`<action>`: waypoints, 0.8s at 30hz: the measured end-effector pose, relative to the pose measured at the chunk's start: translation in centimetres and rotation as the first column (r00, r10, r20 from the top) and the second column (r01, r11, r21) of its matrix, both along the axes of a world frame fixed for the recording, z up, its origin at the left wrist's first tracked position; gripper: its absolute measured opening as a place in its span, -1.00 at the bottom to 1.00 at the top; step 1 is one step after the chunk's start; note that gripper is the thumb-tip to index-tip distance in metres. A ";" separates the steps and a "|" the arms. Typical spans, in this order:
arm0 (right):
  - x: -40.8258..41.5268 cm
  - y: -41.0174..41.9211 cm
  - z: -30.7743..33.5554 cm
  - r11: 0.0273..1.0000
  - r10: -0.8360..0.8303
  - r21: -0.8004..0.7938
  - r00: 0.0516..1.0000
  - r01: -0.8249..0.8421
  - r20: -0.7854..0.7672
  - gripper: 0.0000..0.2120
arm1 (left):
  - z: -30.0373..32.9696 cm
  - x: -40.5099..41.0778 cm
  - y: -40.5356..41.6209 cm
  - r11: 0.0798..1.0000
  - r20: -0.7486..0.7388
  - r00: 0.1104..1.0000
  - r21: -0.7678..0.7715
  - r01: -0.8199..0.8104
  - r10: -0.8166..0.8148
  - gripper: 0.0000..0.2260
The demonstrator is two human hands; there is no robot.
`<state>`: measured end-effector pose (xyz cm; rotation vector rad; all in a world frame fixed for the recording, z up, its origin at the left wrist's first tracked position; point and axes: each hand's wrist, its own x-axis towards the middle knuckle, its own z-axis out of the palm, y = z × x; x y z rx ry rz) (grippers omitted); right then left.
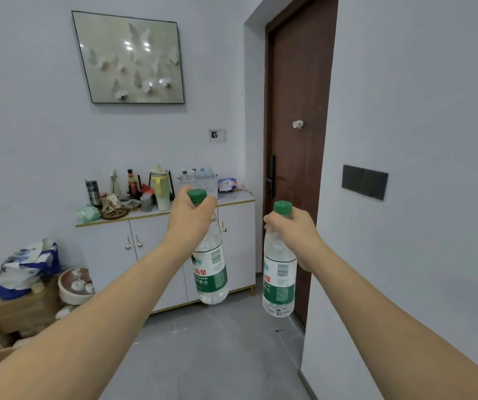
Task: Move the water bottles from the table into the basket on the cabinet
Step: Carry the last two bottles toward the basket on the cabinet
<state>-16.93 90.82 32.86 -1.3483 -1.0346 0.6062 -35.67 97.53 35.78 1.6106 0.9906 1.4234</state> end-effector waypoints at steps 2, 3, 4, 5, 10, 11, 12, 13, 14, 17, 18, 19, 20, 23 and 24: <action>0.0 3.2 0.2 1.000 0.010 0.009 1.000 -0.010 -0.006 -0.91 | 0.6 0.0 3.3 0.999 0.040 0.999 -0.038 0.001 0.001 -0.91; -0.1 4.7 0.2 1.000 0.013 0.007 1.000 -0.013 -0.008 -0.92 | 0.8 0.0 4.9 0.997 0.065 0.998 -0.074 0.009 -0.005 -0.90; -0.1 6.2 0.2 1.000 0.018 0.002 1.000 -0.018 -0.010 -0.92 | 0.8 -0.2 6.5 0.993 0.092 0.996 -0.116 0.023 -0.012 -0.87; -0.3 7.8 0.1 1.000 0.026 0.001 1.000 -0.026 -0.013 -0.92 | 0.7 -0.4 8.0 0.988 0.117 0.993 -0.148 0.037 -0.020 -0.84; -2.1 16.1 -0.4 0.999 0.031 -0.014 0.999 -0.030 0.027 -0.93 | 0.2 -2.1 15.8 0.981 0.111 0.993 -0.183 0.066 -0.046 -0.84; -2.6 17.8 -0.4 0.999 0.033 -0.013 0.999 -0.032 0.033 -0.93 | 0.3 -2.5 17.5 0.982 0.086 0.995 -0.175 0.067 -0.052 -0.86; -3.1 19.5 -0.5 0.999 0.034 -0.009 0.999 -0.034 0.038 -0.92 | 0.4 -3.0 19.0 0.985 0.058 0.997 -0.163 0.065 -0.056 -0.88; -3.7 21.2 -0.4 0.999 0.033 -0.001 0.999 -0.033 0.039 -0.92 | 0.6 -3.5 20.7 0.987 0.038 0.998 -0.151 0.060 -0.055 -0.88; -4.2 22.9 -0.2 1.000 0.029 0.009 0.999 -0.030 0.035 -0.91 | 0.8 -4.0 22.3 0.988 0.029 0.998 -0.146 0.054 -0.050 -0.87; -5.4 28.1 0.8 1.000 0.012 0.028 1.000 -0.012 0.014 -0.90 | 2.0 -5.4 27.8 0.971 0.072 0.997 -0.233 0.048 -0.032 -0.74; -5.7 29.8 1.2 0.999 0.013 0.034 1.000 -0.013 0.010 -0.92 | 2.4 -5.9 29.6 0.956 0.090 0.996 -0.288 0.051 -0.026 -0.69; -6.1 31.5 1.5 0.999 0.018 0.042 1.000 -0.019 0.010 -0.94 | 2.8 -6.4 31.4 0.940 0.104 0.994 -0.335 0.058 -0.024 -0.66; -6.5 33.0 1.7 0.999 0.024 0.048 1.000 -0.025 0.015 -0.95 | 3.0 -6.8 33.0 0.927 0.117 0.993 -0.369 0.066 -0.024 -0.65; -7.4 37.3 1.9 0.998 0.035 0.044 0.998 -0.037 0.051 -0.93 | 3.4 -7.3 37.5 0.915 0.149 0.988 -0.394 0.084 -0.026 -0.66; -7.5 38.7 1.8 0.999 0.032 0.040 0.998 -0.034 0.051 -0.94 | 3.3 -7.3 38.8 0.918 0.147 0.989 -0.386 0.089 -0.034 -0.66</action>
